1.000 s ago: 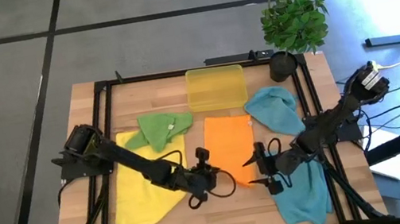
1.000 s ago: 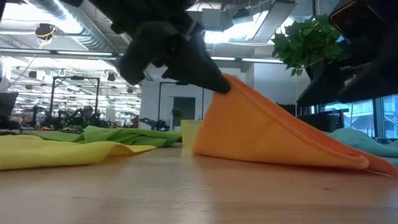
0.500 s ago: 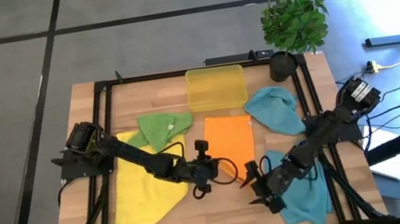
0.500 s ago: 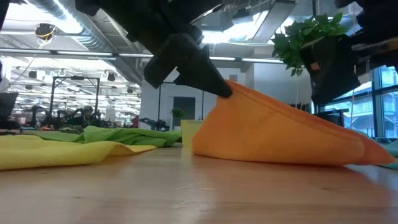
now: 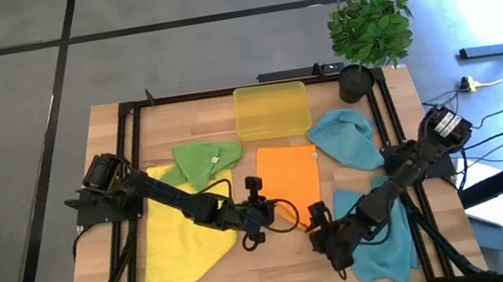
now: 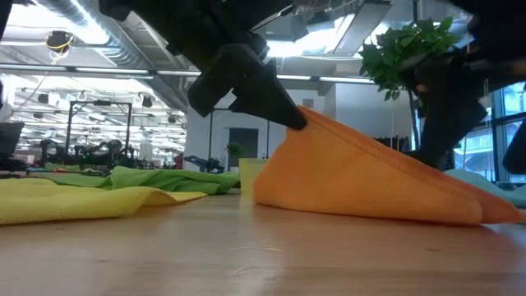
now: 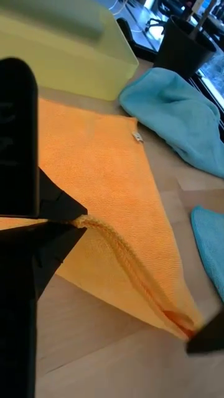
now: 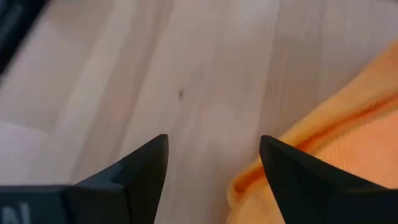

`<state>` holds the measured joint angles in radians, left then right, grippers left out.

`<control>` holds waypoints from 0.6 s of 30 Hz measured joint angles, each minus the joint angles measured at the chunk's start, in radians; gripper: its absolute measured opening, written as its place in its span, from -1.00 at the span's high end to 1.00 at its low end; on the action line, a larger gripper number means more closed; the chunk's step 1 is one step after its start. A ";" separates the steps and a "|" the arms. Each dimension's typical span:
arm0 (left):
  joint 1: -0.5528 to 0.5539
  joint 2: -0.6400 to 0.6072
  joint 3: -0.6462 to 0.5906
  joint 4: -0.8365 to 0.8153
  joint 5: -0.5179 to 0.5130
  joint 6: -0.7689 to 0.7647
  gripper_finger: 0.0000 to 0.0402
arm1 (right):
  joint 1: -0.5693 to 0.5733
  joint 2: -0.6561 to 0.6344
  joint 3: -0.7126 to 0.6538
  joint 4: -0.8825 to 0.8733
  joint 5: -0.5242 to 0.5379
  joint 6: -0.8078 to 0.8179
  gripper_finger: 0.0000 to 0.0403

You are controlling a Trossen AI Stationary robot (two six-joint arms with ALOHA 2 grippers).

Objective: Fold microfiber towels
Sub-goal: Fold the orange microfiber cloth

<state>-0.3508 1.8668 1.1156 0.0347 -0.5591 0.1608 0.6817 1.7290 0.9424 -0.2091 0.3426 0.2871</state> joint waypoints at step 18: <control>-0.001 0.000 0.000 0.013 0.000 -0.027 1.00 | 0.010 0.058 0.014 -0.033 -0.020 0.127 -0.26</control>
<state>-0.3519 1.8664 1.1156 0.0478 -0.5591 0.1333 0.6918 1.7871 0.9565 -0.2417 0.3227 0.4140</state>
